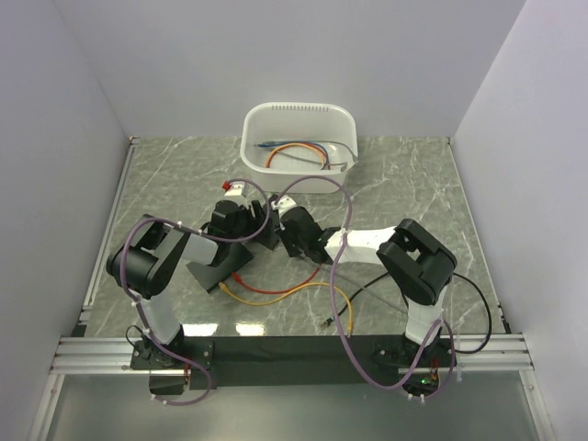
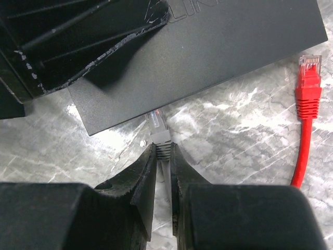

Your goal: Insert the plug into the switch port

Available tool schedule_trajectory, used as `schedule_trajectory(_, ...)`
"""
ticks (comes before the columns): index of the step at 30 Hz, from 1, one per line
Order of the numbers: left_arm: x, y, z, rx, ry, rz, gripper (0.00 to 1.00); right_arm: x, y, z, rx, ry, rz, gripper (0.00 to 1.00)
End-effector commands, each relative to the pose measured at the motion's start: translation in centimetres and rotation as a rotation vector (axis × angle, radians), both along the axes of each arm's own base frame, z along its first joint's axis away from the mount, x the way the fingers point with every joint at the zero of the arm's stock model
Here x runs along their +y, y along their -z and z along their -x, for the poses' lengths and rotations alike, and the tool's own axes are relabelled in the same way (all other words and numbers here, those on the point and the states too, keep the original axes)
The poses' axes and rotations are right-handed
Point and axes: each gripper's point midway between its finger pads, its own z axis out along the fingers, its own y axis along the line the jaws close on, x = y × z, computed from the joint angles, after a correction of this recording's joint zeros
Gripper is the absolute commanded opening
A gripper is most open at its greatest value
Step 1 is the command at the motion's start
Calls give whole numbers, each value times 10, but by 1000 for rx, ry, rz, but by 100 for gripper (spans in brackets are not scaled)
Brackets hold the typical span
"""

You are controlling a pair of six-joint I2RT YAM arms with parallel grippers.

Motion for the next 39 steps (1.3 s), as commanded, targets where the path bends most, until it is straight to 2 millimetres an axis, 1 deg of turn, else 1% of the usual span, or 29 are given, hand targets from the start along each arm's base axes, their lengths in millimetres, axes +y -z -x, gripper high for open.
schedule_trajectory(1, -32, 42, 62, 202, 206, 11, 67, 38, -54, -31, -176, -17, -211, 0)
schedule_trajectory(4, -35, 44, 63, 203, 214, 12, 66, 38, -57, -34, -197, -22, -213, 0)
schedule_trajectory(5, -35, 45, 64, 204, 214, 13, 66, 41, -65, -35, -216, -28, -233, 0)
schedule_trajectory(7, -35, 48, 66, 207, 217, 15, 66, 42, -70, -35, -232, -34, -244, 0)
schedule_trajectory(12, -36, 55, 67, 220, 225, 14, 66, 57, -86, -34, -251, -95, -283, 0)
schedule_trajectory(18, -36, 59, 68, 219, 223, 14, 66, 83, -106, -33, -285, -168, -323, 0)
schedule_trajectory(19, -35, 61, 69, 222, 221, 13, 66, 92, -114, -35, -306, -186, -325, 0)
schedule_trajectory(21, -35, 61, 70, 220, 223, 17, 66, 101, -119, -34, -311, -210, -316, 0)
schedule_trajectory(22, -36, 61, 70, 217, 224, 19, 66, 109, -129, -38, -332, -224, -325, 0)
schedule_trajectory(24, -36, 61, 71, 218, 229, 23, 66, 121, -133, -34, -339, -259, -309, 0)
schedule_trajectory(25, -37, 60, 71, 218, 234, 27, 66, 129, -141, -38, -365, -271, -306, 0)
schedule_trajectory(26, -38, 59, 72, 217, 236, 31, 66, 132, -143, -39, -368, -281, -303, 0)
schedule_trajectory(27, -38, 57, 73, 213, 240, 39, 66, 137, -152, -43, -386, -282, -313, 0)
schedule_trajectory(28, -39, 55, 74, 208, 248, 47, 66, 140, -149, -45, -390, -286, -305, 1)
schedule_trajectory(30, -40, 52, 77, 208, 255, 68, 66, 148, -150, -47, -387, -311, -324, 1)
schedule_trajectory(31, -41, 53, 79, 209, 261, 68, 66, 154, -153, -51, -389, -310, -336, 1)
schedule_trajectory(32, -41, 54, 79, 217, 259, 66, 66, 158, -157, -51, -393, -311, -352, 1)
schedule_trajectory(34, -40, 59, 84, 235, 261, 68, 66, 161, -168, -49, -392, -311, -401, 1)
schedule_trajectory(35, -40, 59, 83, 229, 261, 75, 66, 164, -176, -47, -404, -317, -428, 1)
schedule_trajectory(36, -40, 60, 85, 235, 260, 78, 66, 163, -179, -44, -405, -321, -438, 1)
schedule_trajectory(37, -38, 62, 84, 240, 251, 77, 66, 162, -189, -43, -419, -319, -450, 1)
schedule_trajectory(38, -38, 62, 84, 241, 249, 76, 66, 161, -192, -42, -424, -318, -454, 1)
schedule_trajectory(39, -37, 64, 85, 249, 240, 70, 66, 158, -187, -40, -402, -298, -460, 1)
